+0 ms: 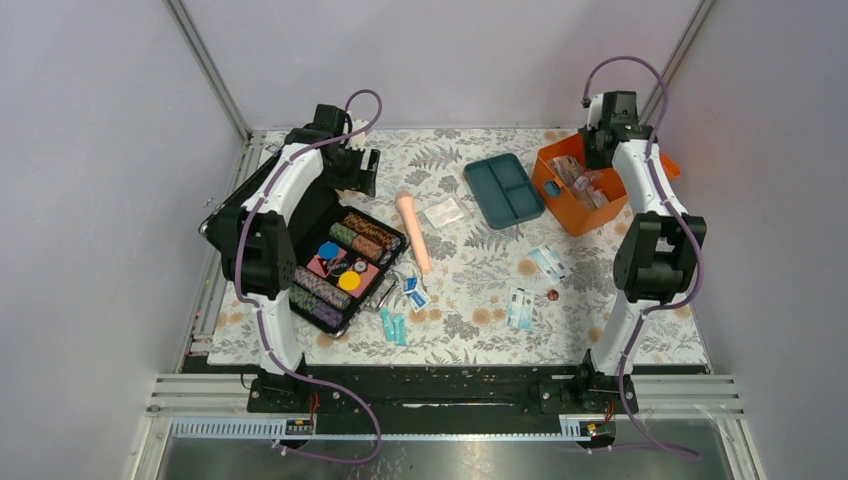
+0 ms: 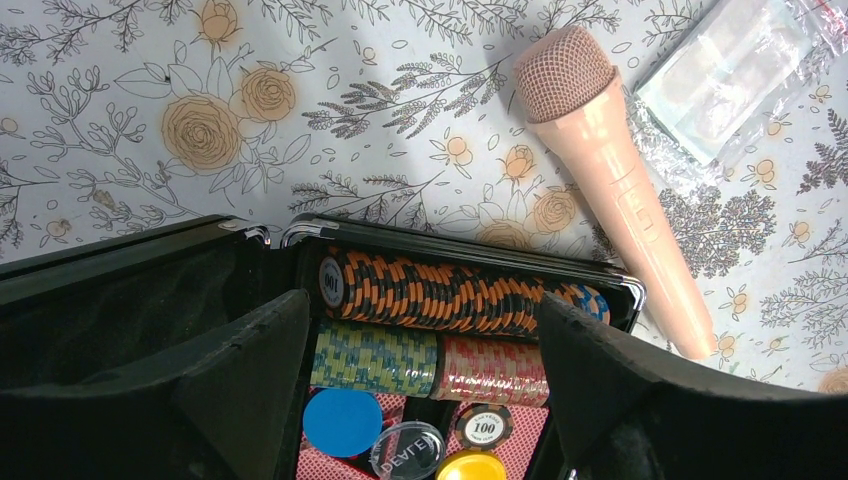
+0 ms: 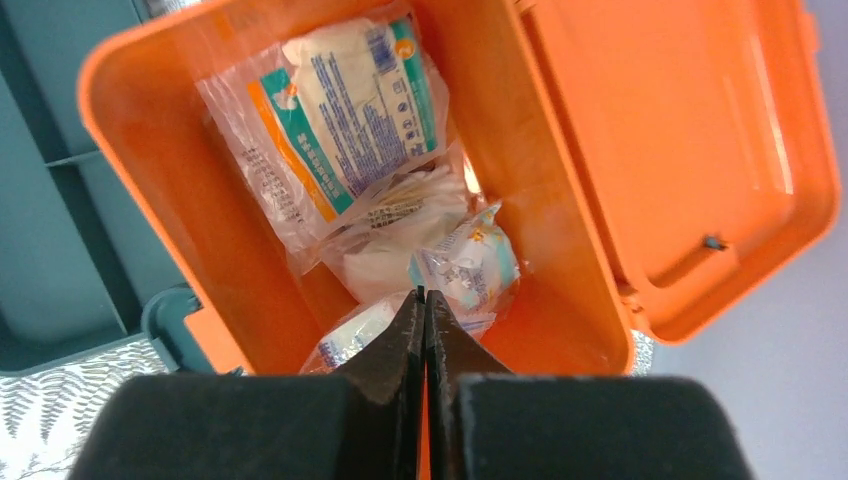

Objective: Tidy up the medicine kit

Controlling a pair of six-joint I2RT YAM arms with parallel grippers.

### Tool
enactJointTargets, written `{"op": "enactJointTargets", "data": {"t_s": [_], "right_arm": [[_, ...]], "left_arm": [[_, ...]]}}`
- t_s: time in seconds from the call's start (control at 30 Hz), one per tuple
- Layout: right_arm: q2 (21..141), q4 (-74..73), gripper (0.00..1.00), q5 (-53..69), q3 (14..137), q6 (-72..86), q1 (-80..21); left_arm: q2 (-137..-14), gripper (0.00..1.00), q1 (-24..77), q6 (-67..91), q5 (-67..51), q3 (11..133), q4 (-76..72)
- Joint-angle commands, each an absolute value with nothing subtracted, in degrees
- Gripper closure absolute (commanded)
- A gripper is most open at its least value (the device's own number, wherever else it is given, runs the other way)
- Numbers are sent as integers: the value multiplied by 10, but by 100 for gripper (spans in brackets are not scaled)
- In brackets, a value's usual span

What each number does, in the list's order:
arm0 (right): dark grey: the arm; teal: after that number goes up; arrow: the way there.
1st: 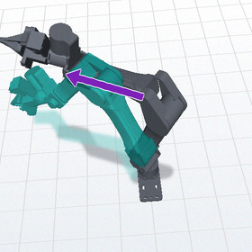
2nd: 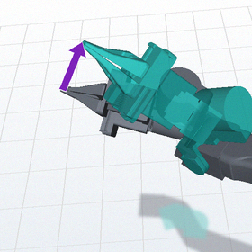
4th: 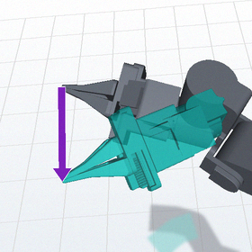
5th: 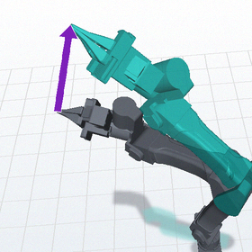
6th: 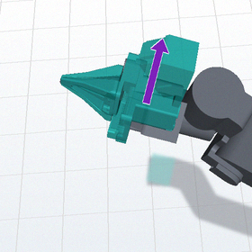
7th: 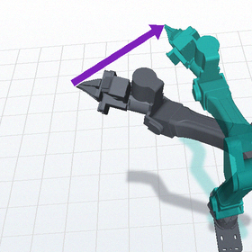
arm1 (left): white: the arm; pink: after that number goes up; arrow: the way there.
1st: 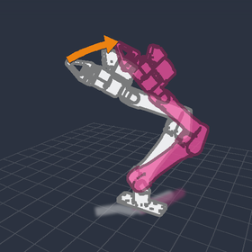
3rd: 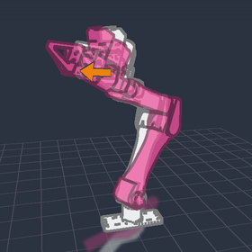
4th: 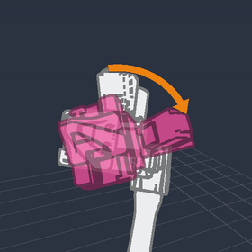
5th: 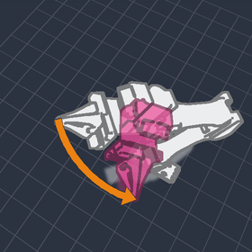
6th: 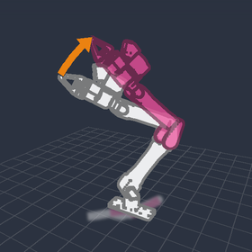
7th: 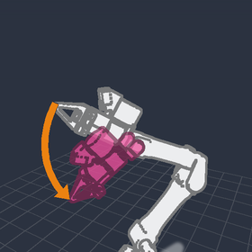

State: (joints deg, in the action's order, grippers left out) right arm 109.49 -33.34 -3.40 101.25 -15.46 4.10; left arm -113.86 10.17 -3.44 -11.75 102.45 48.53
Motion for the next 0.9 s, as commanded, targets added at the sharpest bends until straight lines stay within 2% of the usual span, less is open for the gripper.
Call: {"op": "enactJointTargets", "data": {"t_s": [0.0,0.33,0.37,0.47,0.53,0.73,0.87], "right_arm": [[1137,-319,100,-15,1008,-174,37],[1198,-329,99,52,1048,-113,37],[1202,-330,94,56,1052,-110,37],[1219,-348,66,73,1077,-105,37],[1220,-351,55,69,1082,-100,37],[1189,-348,38,62,1100,-94,37],[1166,-348,33,76,1114,-77,37]], "left_arm": [[-1122,18,101,-30,-111,1025,483],[-1114,18,101,-35,-101,1010,483],[-1114,18,101,-33,-102,1011,483],[-1118,18,103,-33,-101,1016,483],[-1117,18,104,-37,-100,1017,483],[-1118,18,105,-44,-98,1019,483],[-1127,18,105,-40,-104,1026,483]]}}
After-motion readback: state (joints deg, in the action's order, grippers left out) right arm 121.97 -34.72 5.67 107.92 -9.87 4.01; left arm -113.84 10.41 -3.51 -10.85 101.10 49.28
